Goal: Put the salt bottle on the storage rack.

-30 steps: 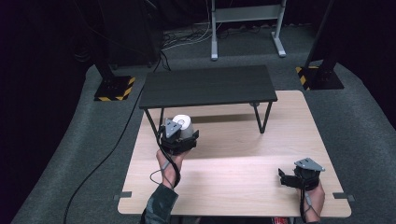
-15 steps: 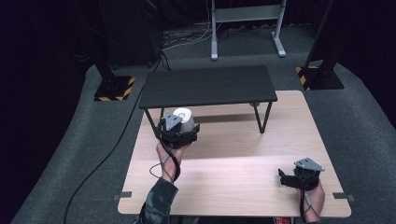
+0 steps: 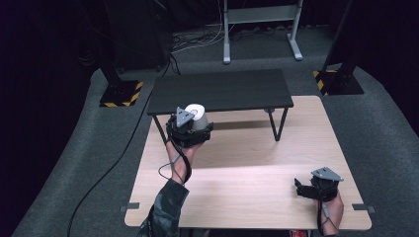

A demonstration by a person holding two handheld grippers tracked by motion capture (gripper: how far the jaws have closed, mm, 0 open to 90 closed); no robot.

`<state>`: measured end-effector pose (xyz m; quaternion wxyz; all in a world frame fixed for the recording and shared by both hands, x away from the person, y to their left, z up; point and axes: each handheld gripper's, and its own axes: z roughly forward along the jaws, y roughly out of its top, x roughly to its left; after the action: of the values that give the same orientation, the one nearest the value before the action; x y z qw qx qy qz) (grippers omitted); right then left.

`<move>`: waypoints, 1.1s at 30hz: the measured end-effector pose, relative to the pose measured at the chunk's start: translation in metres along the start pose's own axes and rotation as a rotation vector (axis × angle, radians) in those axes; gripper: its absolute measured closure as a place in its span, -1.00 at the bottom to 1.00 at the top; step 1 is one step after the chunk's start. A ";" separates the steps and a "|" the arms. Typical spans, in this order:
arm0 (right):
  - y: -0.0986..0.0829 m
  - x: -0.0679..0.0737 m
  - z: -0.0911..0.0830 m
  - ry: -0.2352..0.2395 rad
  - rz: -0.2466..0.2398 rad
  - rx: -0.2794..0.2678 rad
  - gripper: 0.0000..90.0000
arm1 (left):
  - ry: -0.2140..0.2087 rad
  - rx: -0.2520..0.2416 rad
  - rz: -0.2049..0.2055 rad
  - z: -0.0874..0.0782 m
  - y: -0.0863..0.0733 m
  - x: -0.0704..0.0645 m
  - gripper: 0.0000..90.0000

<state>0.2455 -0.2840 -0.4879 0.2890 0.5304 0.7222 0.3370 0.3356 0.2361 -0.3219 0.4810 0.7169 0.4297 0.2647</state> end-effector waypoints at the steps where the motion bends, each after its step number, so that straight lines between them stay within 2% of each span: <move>1: 0.000 0.000 0.000 0.000 0.000 -0.001 -0.96 | -0.001 -0.001 0.002 0.000 0.001 0.000 -0.35; 17: -0.001 0.000 0.000 -0.001 0.005 -0.005 -0.96 | -0.015 -0.012 0.036 0.003 0.034 0.000 -0.35; 26: -0.001 0.000 0.000 -0.001 0.006 -0.004 -0.96 | -0.031 -0.010 0.036 0.009 0.048 0.005 -0.35; 33: 0.000 0.000 0.000 0.000 0.004 -0.002 -0.96 | -0.022 -0.023 0.040 0.012 0.061 0.006 -0.35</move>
<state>0.2452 -0.2843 -0.4881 0.2890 0.5315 0.7208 0.3384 0.3705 0.2257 -0.2713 0.4884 0.7227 0.4069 0.2713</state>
